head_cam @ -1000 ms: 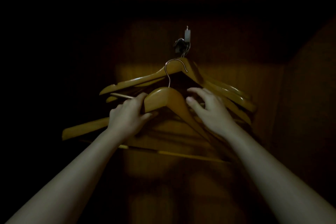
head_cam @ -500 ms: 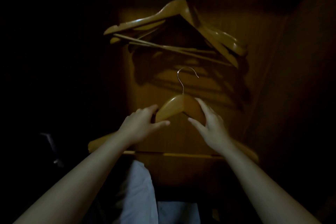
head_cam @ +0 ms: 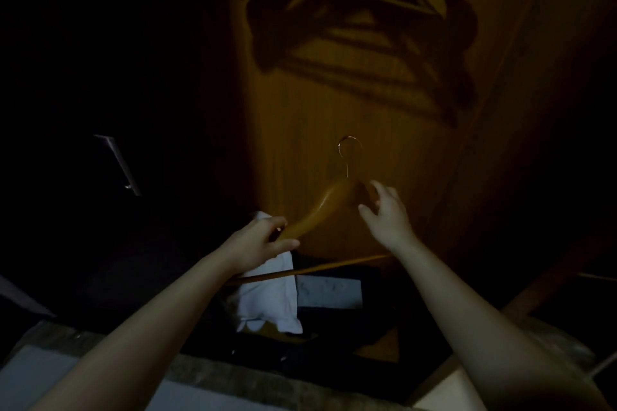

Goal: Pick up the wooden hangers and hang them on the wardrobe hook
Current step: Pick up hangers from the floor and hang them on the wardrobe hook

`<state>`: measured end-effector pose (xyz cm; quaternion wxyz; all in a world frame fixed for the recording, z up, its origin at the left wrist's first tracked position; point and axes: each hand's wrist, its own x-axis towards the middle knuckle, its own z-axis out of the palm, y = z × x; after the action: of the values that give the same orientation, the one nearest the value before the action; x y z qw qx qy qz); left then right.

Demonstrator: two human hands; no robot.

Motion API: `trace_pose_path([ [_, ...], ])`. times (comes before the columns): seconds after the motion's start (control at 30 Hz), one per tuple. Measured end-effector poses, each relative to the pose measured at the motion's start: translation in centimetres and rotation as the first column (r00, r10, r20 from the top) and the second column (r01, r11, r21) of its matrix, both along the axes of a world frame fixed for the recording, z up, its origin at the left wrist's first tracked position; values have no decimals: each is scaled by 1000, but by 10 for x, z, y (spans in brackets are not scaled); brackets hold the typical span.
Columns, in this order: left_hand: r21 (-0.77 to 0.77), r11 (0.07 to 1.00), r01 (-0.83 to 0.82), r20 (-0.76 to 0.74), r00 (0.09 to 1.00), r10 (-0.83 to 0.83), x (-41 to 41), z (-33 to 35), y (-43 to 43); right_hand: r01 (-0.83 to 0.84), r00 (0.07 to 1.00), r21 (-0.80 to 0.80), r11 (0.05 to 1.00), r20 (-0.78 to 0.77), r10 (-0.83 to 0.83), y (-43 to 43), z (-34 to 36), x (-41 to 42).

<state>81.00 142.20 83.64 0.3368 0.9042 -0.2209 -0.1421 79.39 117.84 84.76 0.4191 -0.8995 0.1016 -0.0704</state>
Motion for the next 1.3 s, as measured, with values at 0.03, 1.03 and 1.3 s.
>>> trace_pose_path([
  [0.03, 36, 999, -32, 9, 999, 32, -3, -6, -4, 61, 998, 51, 997, 7, -61, 5, -3, -5],
  [1.03, 153, 980, -127, 331, 941, 71, 19, 6, -60, -199, 966, 453, 869, -58, 251, -4, 30, -18],
  [1.3, -108, 981, -158, 572, 798, 192, 38, 30, -72, -386, 892, 535, 752, 9, 451, -30, 88, -23],
])
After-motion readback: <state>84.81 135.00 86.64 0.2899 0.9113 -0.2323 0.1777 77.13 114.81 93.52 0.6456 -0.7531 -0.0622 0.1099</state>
